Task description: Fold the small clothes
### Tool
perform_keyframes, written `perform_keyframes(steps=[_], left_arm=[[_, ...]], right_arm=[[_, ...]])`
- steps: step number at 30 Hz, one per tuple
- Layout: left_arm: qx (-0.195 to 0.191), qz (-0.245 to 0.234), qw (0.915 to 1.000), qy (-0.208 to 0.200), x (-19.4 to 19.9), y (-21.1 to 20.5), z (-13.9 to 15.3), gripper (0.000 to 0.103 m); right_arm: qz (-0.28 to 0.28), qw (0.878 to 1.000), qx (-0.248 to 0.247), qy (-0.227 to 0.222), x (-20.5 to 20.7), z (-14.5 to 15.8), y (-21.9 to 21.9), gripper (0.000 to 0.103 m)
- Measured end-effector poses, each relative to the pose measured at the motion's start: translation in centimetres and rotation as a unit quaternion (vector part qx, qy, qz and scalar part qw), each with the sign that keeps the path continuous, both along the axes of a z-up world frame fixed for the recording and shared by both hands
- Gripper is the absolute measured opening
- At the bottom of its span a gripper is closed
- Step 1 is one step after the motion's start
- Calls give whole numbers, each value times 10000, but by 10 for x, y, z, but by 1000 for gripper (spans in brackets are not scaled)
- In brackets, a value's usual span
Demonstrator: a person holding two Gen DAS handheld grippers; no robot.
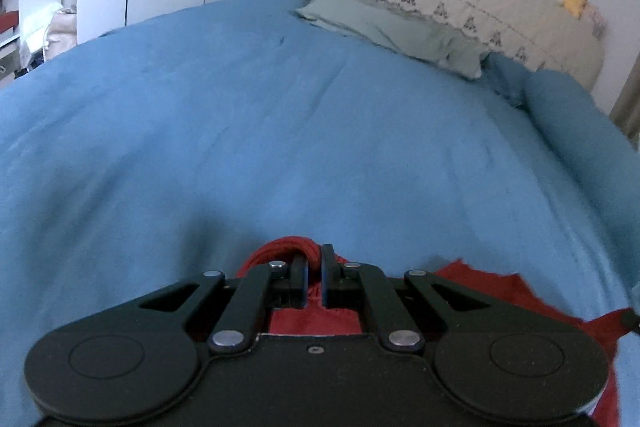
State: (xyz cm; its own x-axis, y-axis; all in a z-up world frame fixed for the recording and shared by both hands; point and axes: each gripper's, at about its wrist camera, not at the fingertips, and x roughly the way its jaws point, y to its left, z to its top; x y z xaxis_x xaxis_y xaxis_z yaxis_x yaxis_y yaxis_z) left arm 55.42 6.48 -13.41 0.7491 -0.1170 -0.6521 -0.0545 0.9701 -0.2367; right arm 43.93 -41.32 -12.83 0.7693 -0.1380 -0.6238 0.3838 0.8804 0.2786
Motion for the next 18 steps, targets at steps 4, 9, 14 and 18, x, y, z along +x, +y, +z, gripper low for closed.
perform_keyframes(steps=[4,9,14,18], left_arm=[[-147,164,9997,48,10,8,-6,10],[311,100,9980,-535,-33,7,12,87],[444,-927,9940,-379,-88,-11,-4,103],[433,-1101,9929,141,-105,-13,-35,103]], right_arm=[[52,9997,-213,-77,17,-15,-4,26],[250,9922,-1108,-505,-5,-10,23,100],[1376,9793,-1277,-762,-49,-15,69,103],[1848,9728,-1386,-159,-59,-50,88,103]])
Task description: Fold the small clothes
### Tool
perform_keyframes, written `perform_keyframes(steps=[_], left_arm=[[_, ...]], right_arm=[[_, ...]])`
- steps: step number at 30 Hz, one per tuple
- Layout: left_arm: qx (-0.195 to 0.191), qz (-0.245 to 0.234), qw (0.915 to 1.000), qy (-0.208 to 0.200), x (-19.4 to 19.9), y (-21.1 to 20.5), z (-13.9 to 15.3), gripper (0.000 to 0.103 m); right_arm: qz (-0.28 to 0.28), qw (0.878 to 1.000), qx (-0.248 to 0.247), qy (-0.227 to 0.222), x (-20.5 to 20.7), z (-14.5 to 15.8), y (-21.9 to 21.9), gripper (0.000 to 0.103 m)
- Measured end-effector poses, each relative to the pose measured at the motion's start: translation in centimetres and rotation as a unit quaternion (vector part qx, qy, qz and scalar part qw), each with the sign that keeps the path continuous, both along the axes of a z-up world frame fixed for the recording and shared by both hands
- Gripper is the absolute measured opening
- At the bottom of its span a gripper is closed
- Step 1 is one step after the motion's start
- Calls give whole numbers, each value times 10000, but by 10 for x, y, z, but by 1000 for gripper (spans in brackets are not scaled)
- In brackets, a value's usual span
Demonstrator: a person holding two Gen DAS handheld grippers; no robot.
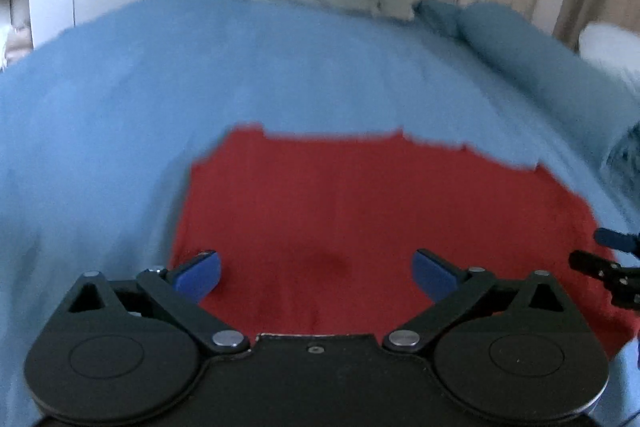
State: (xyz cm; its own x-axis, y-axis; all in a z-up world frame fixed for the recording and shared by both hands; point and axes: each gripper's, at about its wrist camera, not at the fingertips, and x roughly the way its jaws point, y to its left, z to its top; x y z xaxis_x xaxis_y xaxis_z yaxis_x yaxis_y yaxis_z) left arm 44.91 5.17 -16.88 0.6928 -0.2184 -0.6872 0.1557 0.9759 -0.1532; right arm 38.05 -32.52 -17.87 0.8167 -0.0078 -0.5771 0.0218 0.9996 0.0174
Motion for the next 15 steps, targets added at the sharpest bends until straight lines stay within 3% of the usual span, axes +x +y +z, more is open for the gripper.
perform_keyframes(steps=[2,4,6,9,12,15], left_arm=[[205,-50,9998,62,-4,1,-7,103],[559,-80,9984,87,-7,-1,-9,103],[501,-65,9984,268,-9,4,-12,103],[349,-20,9988,349,-12,14,-7,103],[837,133,9960,294,-30,12,6,103],[821,170,9965,-28,-47,16,33,103]], right_arm=[[-100,9992,-54,385,3,-18,-4,103],[-285,9988,-24,391,-4,-24,-14,103],[-503,9980,34,371,-9,-24,-26,103],[-888,9941,-371,499,-14,-20,-37,103],[-1029,9907,-712,543,-30,-8,-45,103],[-1090,9876,-1038,458,-61,14,-42,103]])
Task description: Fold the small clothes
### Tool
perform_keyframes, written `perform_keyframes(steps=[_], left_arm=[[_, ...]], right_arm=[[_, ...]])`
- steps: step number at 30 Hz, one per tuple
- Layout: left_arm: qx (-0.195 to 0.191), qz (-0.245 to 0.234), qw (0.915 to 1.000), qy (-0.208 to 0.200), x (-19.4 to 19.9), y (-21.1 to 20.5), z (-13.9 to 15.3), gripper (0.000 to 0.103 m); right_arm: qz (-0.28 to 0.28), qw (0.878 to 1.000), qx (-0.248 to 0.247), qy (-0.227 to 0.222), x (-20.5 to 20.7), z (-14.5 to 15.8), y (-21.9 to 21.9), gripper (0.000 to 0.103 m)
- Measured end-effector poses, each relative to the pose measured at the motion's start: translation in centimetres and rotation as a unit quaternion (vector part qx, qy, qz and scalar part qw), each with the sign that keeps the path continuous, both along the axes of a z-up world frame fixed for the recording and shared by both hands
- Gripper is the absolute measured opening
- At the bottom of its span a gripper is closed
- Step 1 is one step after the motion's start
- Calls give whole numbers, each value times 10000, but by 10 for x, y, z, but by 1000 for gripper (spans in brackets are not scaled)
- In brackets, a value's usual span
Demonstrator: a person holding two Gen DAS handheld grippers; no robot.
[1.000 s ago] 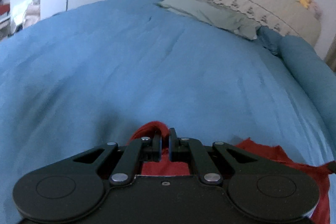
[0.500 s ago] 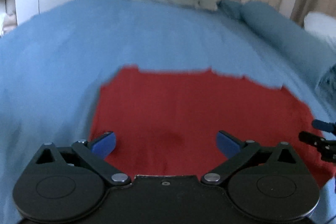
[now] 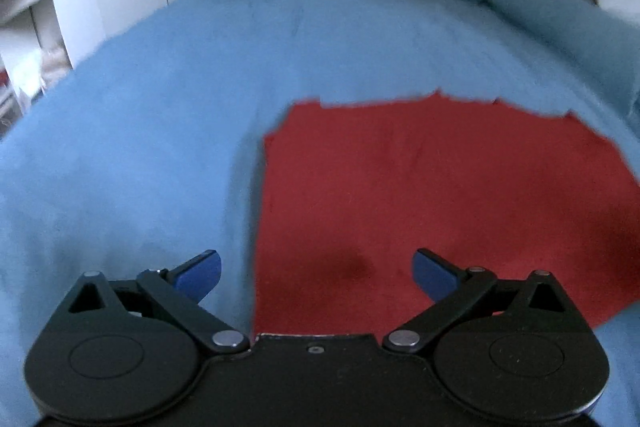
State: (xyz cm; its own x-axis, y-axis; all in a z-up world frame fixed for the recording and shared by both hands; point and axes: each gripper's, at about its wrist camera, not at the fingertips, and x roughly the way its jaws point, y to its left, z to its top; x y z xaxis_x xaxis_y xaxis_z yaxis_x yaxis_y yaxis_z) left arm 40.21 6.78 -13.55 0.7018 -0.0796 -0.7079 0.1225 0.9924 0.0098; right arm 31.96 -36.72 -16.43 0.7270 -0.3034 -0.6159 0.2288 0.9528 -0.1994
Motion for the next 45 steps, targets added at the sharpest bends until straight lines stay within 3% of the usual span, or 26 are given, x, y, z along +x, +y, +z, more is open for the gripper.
perform_keyframes(steps=[7,10,12,16,18,21,23,27,37,42,45], left_arm=[[-515,-217,9974,-452,-52,-28,72,103],[-361,-566,9974,-265,-57,-58,64,103],[-248,-597,9979,18,-51,-79,45,103],[-594,-718,9950,358,-47,-101,18,103],[-557,-788,9944,441,-47,-114,11,103],[-409,-906,9942,423,-43,-124,5,103],[-408,-959,9936,429,-41,-128,4,103],[-425,-917,9936,512,-28,-131,-2,103],[-354,-705,9941,739,7,-141,-9,103],[-184,-639,9953,710,26,-147,-12,103],[-218,-497,9955,782,39,-145,-20,103]], right_arm=[[462,9984,-182,-265,-58,76,26,103],[338,9987,364,-88,-72,91,35,103],[80,9959,897,43,-83,87,40,103],[-564,9874,1464,198,-96,50,50,103],[-843,9793,1839,81,-98,33,47,103],[-1220,9626,2404,-274,-100,14,37,98],[-1416,9502,2749,-386,-94,2,30,88],[-1878,9252,3238,-620,-85,-21,17,87],[-2555,8688,4061,-1222,-66,-38,-27,79],[-2520,8619,4238,-1188,-65,-37,-16,76],[-2533,8672,4153,-1060,-59,-35,-17,71]])
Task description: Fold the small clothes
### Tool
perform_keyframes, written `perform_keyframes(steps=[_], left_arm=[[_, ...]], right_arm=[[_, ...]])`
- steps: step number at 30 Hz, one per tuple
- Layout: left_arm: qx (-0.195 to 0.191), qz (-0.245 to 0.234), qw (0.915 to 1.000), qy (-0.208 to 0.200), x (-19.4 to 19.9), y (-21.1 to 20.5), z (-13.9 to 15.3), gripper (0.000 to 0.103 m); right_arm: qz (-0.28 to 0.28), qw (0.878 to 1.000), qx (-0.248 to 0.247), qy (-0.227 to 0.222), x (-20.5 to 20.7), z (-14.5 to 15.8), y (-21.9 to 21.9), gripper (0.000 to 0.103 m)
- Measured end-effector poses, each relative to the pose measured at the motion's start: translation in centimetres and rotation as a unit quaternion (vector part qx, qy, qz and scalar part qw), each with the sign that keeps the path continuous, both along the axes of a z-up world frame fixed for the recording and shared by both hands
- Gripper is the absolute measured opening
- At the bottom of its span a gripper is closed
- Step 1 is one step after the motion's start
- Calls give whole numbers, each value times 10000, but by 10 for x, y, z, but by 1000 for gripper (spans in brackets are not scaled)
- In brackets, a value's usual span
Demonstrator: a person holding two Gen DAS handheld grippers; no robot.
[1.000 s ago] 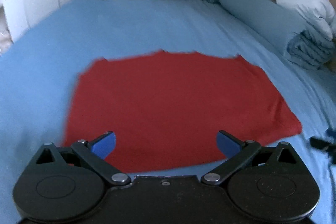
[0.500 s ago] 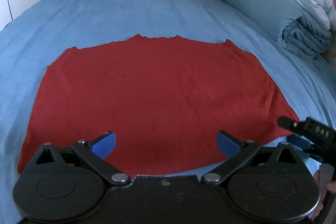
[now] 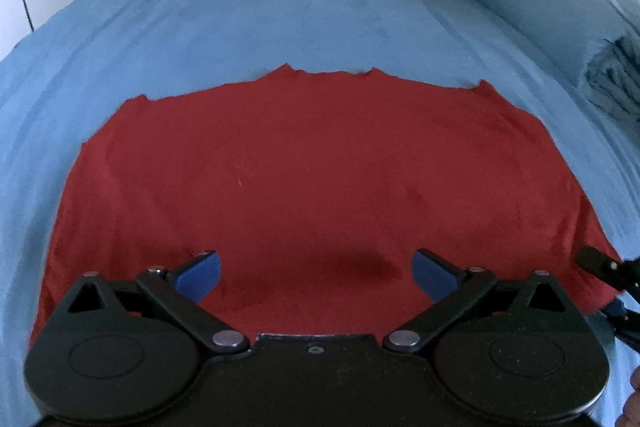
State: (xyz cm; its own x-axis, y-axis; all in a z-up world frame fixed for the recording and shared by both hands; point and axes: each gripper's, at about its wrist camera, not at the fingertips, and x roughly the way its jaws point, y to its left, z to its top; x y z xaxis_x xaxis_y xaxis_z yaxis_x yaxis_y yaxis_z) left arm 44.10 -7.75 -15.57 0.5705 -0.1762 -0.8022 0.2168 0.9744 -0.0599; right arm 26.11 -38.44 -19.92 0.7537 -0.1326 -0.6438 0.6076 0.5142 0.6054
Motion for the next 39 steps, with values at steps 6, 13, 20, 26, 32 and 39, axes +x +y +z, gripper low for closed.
perform_keyframes(steps=[6,13,20,26,32,39], left_arm=[[129,507,9986,-31,28,7,-8,103],[326,700,9970,79,42,15,-25,103],[208,324,9987,323,37,44,-2,103],[-83,365,9990,257,-14,138,24,103],[-414,804,9952,384,-65,206,-6,103],[-398,496,9966,526,-73,221,-11,103]], right_arm=[[-213,9988,381,226,9,1,-16,32],[59,9991,-99,404,17,28,-3,24],[550,9965,-622,14,56,87,33,23],[2547,9496,-1632,-821,126,154,153,23],[4932,8433,-2128,-157,171,101,301,22],[5254,8089,-2592,497,175,49,344,34]])
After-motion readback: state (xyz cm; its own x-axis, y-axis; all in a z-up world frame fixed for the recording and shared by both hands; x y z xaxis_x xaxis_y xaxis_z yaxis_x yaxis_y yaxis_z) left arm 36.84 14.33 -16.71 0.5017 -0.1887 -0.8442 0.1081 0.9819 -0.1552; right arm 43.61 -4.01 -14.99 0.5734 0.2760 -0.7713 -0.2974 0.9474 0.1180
